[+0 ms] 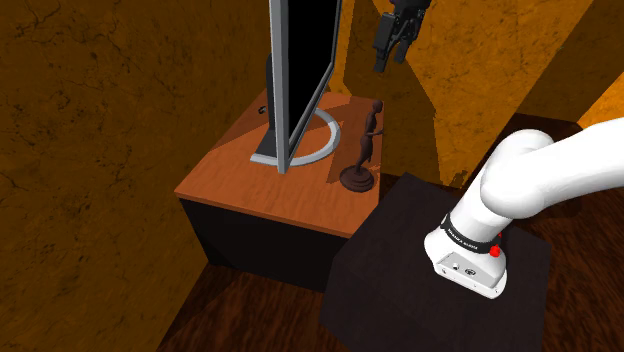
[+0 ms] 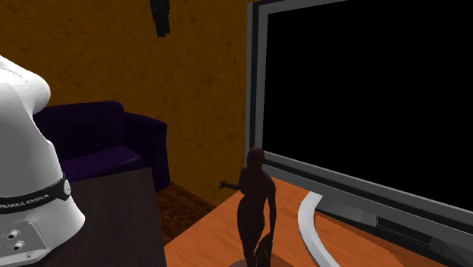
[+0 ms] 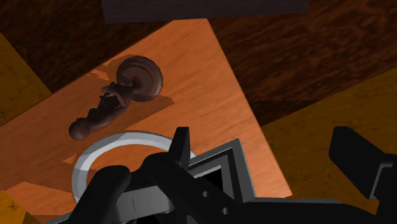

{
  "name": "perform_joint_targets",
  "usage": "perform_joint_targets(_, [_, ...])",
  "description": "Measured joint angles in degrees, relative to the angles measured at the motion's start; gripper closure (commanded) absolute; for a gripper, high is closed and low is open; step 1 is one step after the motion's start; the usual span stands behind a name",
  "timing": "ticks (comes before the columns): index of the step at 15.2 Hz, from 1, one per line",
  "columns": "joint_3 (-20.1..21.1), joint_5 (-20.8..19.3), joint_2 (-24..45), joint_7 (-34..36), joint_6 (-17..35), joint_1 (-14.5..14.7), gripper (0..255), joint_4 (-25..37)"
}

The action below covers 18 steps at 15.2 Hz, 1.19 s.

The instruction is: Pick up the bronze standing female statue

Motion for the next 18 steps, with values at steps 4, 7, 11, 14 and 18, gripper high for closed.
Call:
perform_joint_targets(4, [-0.98, -0.49, 0.25, 0.43, 3.95, -1.29, 0, -3.02])
perform_joint_targets(7, [-2.29, -1.03, 0.39, 1.14, 9.69, -3.06, 0, -7.59])
perform_joint_targets(11, [-4.11, -1.72, 2.50, 2.12, 17.78, -5.59, 0, -12.11])
perform_joint_targets(14, [-5.43, -2.06, 3.92, 2.94, 24.47, -7.45, 0, -16.27])
perform_joint_targets(18, [-7.62, -2.43, 8.49, 3.53, 33.49, -9.96, 0, -19.27])
